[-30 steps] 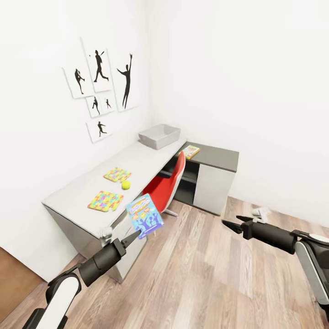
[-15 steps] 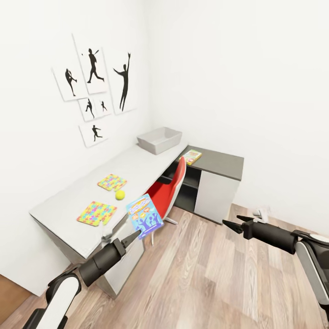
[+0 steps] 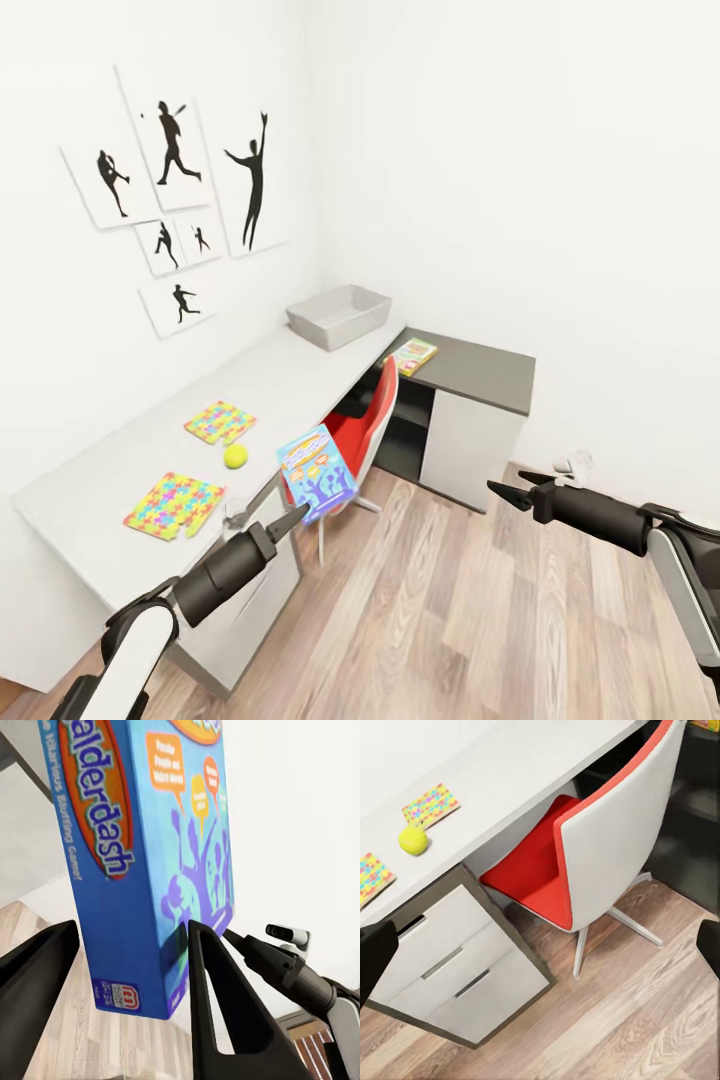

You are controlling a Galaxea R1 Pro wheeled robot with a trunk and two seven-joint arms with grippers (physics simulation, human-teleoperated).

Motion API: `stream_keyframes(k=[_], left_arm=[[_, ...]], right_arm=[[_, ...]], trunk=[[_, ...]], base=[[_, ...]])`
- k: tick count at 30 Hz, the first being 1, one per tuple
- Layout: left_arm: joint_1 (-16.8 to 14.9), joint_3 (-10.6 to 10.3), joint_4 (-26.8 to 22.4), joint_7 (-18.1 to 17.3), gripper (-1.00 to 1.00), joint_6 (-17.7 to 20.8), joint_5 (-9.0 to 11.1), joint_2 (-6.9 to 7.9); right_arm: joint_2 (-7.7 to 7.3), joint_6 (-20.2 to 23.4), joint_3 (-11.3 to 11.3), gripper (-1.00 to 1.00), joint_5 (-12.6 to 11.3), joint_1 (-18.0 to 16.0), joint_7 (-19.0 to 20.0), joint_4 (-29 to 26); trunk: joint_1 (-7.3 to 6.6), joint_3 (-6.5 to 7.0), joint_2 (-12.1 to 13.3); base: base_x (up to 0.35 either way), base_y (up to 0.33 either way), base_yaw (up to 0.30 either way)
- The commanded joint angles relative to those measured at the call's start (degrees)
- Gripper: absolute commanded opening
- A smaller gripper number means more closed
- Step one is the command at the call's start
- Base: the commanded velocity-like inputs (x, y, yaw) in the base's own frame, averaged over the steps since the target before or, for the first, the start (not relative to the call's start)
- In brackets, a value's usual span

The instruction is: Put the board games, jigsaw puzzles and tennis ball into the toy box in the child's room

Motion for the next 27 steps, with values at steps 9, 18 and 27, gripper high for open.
stream_keyframes(k=[9,18,27], left_arm=[[0.0,-0.1,0.0,0.2,-1.00,0.4,0.7,0.02],[0.0,-0.1,0.0,0.3,-1.00,0.4,0.7,-0.03],[0.0,-0.1,0.0,0.3,-1.00,0.4,0.7,-0.04]], right_arm=[[-0.02,0.3,-0.1,1.00,-0.2,-0.1,0.1,0.0],[-0.01,0.4,-0.1,1.00,-0.2,-0.1,0.1,0.0],[-0.01,0.4,-0.1,1.00,-0.2,0.0,0.1,0.0]], trunk=[[0.06,-0.11,-0.1],[0.06,-0.11,-0.1],[0.06,-0.11,-0.1]], base=[[0.316,-0.164,0.000],[0.312,-0.178,0.000],[0.305,-0.190,0.000]])
